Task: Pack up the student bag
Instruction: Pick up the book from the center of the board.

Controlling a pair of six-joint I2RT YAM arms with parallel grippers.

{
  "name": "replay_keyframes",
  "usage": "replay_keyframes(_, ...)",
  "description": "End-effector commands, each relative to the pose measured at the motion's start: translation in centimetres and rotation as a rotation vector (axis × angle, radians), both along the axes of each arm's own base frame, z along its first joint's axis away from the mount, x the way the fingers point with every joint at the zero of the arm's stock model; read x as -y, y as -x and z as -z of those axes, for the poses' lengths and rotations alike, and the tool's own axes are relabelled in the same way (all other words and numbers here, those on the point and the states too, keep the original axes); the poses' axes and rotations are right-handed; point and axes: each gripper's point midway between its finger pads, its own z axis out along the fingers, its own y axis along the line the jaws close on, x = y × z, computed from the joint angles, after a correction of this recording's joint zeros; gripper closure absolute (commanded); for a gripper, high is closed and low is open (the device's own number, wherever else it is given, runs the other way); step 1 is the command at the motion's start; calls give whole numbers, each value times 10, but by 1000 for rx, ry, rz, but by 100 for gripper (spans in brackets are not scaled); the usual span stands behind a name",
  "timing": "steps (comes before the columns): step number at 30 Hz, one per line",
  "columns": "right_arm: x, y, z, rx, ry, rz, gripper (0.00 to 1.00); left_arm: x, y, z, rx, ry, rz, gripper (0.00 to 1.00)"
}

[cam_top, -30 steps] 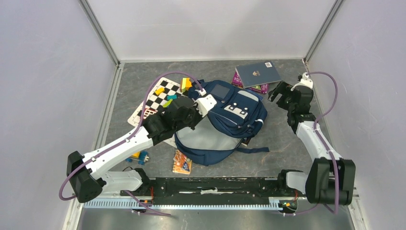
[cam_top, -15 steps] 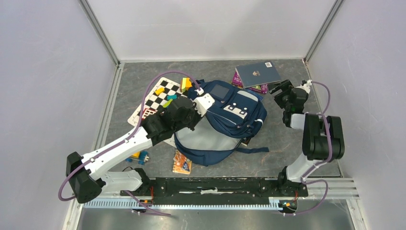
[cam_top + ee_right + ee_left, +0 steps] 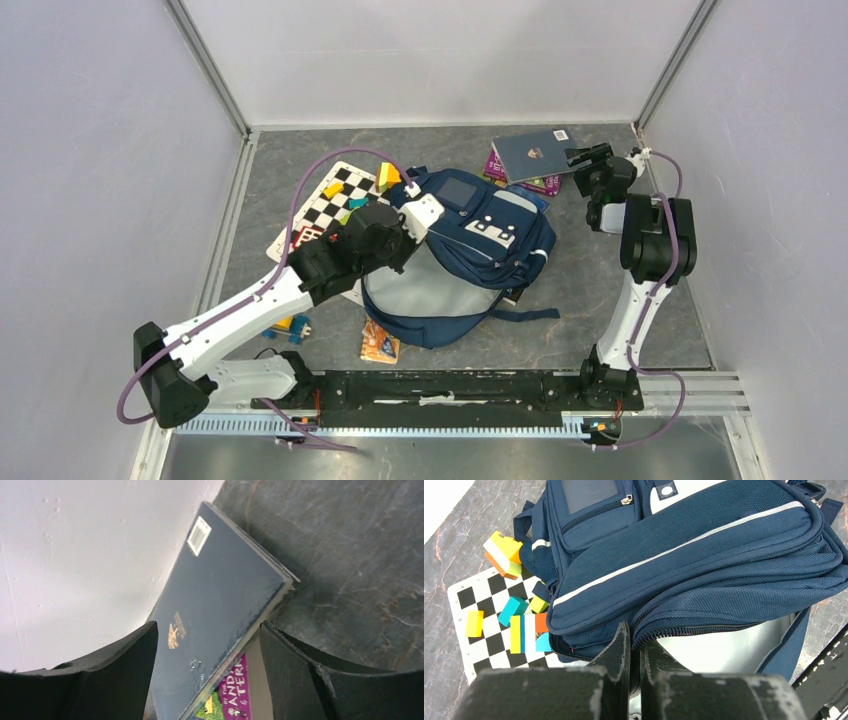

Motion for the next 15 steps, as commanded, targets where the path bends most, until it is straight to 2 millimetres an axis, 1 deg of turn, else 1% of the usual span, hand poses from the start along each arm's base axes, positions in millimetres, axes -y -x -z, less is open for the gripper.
replay_keyframes(1,10,-2,16,-53,-31,52,22,-3,-8,-43,60,122,-69,98)
replay_keyframes(4,16,4,32,-103,-30,92,21,-3,-8,-43,60,121,-70,98)
replay_keyframes(7,17,0,44,-119,-48,98,21,-3,-8,-42,60,119,-70,98)
replay_keyframes(9,18,-5,50,-119,-62,99,21,-3,-8,-42,60,120,-69,98)
replay_keyframes(15,15,-20,53,-66,-118,92,23,-4,-9,-40,60,111,-72,98)
